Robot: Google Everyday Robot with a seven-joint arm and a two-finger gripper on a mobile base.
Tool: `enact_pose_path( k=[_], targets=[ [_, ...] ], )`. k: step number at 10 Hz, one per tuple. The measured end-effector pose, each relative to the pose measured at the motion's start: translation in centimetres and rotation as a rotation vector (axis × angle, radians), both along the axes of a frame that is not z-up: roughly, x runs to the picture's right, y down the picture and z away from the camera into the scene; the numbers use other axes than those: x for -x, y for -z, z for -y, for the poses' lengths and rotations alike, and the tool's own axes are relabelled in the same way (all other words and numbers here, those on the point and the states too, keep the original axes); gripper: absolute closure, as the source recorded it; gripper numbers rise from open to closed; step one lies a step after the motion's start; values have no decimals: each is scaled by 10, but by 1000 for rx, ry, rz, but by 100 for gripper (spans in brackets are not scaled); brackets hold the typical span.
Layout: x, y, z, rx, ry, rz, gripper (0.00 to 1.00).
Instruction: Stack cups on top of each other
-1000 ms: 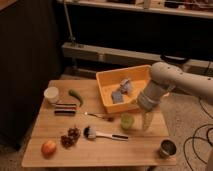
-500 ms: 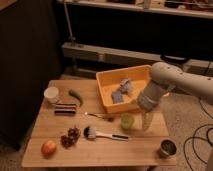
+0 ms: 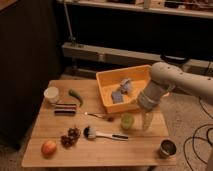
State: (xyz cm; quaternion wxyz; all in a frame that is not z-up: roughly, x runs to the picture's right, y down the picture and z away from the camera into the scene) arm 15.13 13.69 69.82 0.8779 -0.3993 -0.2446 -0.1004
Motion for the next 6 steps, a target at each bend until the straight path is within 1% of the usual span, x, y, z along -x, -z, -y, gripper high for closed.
enact_pose_path(
  k=[6],
  targets=[
    [0, 0, 0, 0, 0, 0, 20]
  ],
)
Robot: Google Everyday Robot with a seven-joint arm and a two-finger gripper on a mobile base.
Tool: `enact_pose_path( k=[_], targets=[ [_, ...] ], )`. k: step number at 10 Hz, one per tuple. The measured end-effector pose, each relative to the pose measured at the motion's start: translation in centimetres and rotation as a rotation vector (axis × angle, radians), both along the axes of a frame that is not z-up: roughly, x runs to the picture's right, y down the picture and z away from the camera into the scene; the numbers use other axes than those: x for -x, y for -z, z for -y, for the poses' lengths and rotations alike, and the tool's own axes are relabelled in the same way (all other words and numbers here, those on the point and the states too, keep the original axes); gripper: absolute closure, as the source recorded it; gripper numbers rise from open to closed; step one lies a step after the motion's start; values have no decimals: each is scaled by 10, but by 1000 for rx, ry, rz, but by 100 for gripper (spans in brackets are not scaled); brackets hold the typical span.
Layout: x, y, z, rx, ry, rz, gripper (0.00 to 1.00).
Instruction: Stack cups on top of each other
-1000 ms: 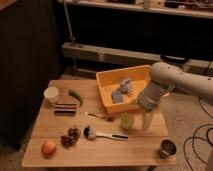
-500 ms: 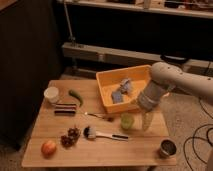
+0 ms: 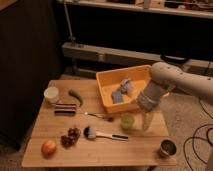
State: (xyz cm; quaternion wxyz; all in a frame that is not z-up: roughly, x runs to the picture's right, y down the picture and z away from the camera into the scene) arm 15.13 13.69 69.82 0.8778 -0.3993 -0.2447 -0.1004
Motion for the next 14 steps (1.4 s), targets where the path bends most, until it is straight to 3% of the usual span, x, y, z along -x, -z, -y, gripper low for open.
enact_pose_path(
  k=[4, 6, 8, 10, 12, 14],
  targets=[
    [0, 0, 0, 0, 0, 0, 20],
    [-5, 4, 4, -19, -13, -9, 20],
    [-13, 21, 18, -44, -31, -15, 20],
    [-24, 52, 40, -66, -55, -14, 20],
    [-37, 73, 49, -71, -77, -18, 20],
    [-46, 80, 49, -67, -93, -17, 20]
  ],
)
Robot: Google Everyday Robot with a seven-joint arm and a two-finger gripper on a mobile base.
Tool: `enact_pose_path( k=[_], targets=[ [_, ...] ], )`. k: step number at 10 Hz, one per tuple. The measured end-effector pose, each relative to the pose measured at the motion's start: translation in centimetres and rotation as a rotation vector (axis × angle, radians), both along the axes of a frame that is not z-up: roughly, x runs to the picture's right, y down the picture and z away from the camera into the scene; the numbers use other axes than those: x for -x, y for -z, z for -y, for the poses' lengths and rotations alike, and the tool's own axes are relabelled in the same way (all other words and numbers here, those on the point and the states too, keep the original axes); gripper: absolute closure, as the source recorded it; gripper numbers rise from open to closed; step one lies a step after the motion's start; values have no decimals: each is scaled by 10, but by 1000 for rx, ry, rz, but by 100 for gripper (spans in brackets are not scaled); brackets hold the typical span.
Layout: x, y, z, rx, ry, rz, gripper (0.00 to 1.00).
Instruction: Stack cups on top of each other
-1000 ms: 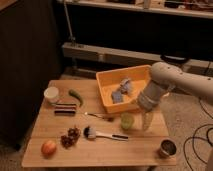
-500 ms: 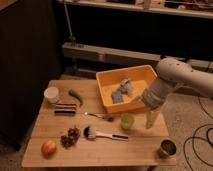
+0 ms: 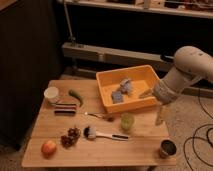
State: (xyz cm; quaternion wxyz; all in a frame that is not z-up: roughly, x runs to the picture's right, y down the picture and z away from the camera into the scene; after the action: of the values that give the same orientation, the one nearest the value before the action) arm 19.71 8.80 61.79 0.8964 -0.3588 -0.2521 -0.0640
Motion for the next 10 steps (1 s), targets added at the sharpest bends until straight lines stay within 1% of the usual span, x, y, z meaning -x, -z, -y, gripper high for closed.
enact_pose_path(
  k=[3, 10],
  targets=[
    [-19, 9, -3, -1, -32, -11, 20],
    [-18, 10, -2, 0, -31, -9, 20]
  ],
)
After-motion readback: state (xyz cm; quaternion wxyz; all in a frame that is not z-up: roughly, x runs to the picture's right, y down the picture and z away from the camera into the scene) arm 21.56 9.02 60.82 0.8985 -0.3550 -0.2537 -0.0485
